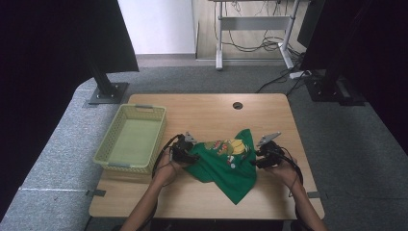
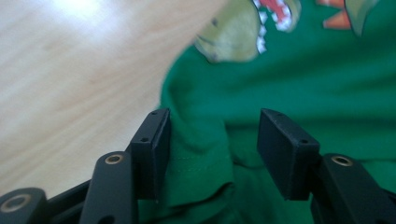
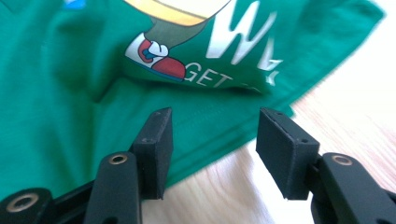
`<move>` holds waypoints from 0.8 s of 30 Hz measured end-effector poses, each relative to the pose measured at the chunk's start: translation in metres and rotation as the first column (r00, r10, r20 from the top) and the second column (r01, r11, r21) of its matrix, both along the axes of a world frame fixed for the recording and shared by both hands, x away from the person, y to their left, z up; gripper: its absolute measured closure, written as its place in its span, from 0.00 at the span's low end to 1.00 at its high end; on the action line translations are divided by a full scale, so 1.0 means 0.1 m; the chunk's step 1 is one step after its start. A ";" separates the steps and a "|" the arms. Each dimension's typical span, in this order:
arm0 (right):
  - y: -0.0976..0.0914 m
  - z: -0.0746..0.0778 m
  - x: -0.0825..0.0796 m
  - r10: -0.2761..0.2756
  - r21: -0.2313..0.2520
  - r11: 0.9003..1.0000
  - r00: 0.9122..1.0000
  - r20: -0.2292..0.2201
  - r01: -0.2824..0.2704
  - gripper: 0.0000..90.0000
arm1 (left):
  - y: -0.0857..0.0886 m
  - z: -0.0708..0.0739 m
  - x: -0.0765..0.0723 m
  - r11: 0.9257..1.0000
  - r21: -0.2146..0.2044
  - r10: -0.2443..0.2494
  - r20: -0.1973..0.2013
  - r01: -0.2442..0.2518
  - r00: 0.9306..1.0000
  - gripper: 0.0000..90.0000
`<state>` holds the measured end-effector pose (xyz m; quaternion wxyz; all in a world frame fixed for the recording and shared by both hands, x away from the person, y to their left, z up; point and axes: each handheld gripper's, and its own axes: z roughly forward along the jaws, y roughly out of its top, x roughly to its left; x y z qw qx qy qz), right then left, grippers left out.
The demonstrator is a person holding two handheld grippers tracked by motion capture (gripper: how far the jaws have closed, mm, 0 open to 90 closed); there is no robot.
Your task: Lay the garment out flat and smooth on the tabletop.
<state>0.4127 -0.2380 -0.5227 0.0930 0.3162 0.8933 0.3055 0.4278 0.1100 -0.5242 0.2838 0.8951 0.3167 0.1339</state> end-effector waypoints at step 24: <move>-0.15 0.05 -0.04 -0.043 -0.006 0.999 0.999 0.014 0.043 0.42 | 0.10 0.07 -0.05 0.997 -0.017 0.076 -0.035 -0.077 0.996 0.41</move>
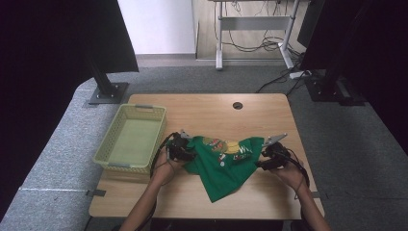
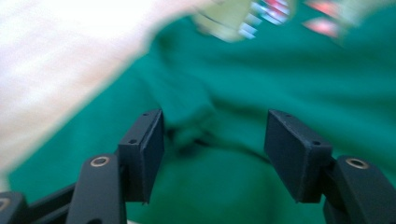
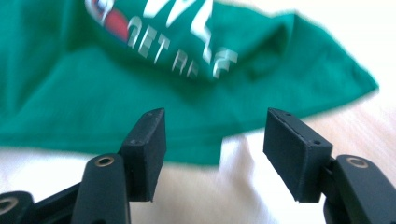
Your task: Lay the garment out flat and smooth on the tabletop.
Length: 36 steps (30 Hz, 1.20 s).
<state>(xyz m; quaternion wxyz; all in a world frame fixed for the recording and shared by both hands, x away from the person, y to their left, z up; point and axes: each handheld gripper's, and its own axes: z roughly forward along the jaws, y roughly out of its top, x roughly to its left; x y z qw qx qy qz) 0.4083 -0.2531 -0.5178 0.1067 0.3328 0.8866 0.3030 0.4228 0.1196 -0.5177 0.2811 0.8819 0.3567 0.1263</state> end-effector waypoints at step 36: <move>-0.21 -0.02 0.09 -0.036 -0.078 0.996 0.999 -0.038 0.033 0.42 | -0.12 -0.01 -0.28 0.989 0.008 -0.149 -0.062 0.149 0.987 0.41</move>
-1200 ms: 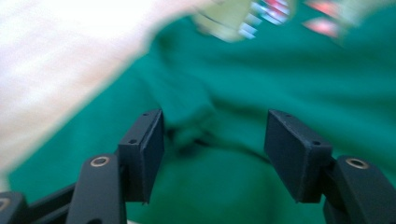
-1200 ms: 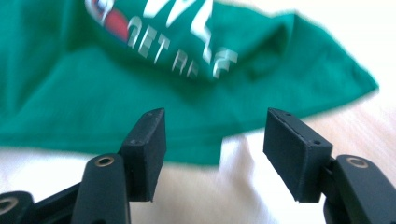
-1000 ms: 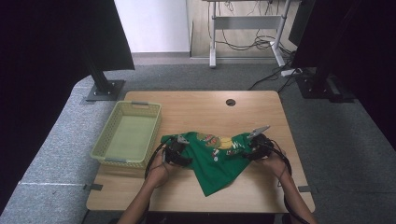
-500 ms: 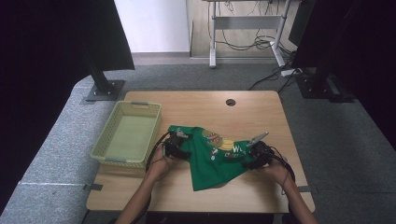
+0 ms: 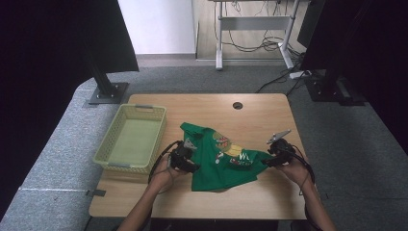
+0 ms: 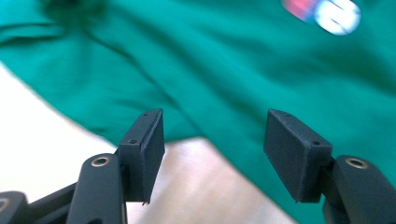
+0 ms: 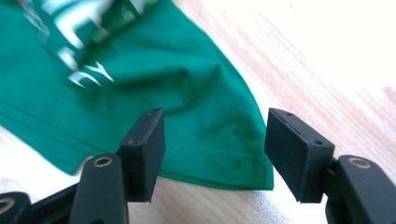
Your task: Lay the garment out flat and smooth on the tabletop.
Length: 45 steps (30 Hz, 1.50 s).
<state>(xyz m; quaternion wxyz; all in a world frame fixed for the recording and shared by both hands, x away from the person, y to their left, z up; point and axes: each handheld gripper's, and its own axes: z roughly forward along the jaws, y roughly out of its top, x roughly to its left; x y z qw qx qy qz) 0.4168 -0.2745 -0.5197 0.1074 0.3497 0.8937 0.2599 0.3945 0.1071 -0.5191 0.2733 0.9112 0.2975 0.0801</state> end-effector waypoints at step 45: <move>-0.02 1.01 -0.87 0.057 0.138 0.988 0.990 0.126 -0.074 0.91 | 0.61 0.88 -0.49 0.993 -0.106 -0.030 0.162 0.047 0.986 0.90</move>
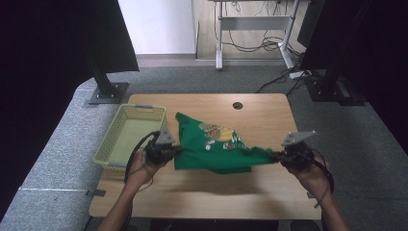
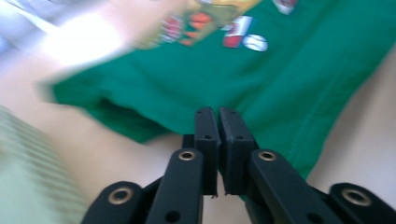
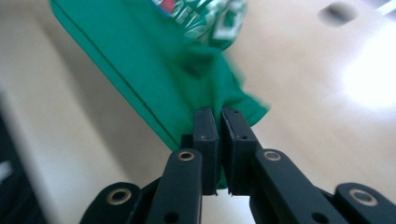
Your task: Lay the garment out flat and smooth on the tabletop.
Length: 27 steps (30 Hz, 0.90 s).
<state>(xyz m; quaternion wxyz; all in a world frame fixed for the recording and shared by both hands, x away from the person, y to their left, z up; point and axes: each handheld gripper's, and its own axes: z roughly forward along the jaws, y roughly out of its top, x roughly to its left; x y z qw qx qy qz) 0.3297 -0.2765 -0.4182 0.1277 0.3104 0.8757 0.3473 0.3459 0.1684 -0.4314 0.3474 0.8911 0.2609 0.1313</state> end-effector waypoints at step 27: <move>0.56 -0.90 1.14 -0.003 -0.063 0.998 0.999 -0.050 -0.001 0.35 | -0.40 -0.67 1.11 0.968 0.104 0.232 0.001 -0.230 0.973 0.33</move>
